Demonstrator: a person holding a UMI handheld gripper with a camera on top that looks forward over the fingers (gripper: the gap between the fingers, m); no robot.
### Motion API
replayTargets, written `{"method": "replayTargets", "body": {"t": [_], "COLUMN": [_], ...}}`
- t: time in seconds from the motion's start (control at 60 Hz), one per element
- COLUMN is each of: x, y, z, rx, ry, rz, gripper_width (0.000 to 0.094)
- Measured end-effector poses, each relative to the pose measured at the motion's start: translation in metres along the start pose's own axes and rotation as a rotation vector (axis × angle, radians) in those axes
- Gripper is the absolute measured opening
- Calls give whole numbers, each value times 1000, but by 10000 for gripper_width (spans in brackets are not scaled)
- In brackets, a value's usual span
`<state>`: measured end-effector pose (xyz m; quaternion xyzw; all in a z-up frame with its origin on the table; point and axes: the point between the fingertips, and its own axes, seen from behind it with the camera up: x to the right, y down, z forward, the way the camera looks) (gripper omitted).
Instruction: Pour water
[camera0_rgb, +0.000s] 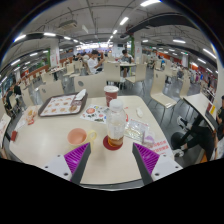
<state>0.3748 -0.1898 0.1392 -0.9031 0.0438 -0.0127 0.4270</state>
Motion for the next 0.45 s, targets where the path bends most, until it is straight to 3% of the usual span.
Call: {"method": "replayTargets", "body": {"t": [0.45], "x": [-12], "y": [7], "z": [-55], "rx": [4], "ry": [0], "rz": [45], "gripper_width": [847]}}
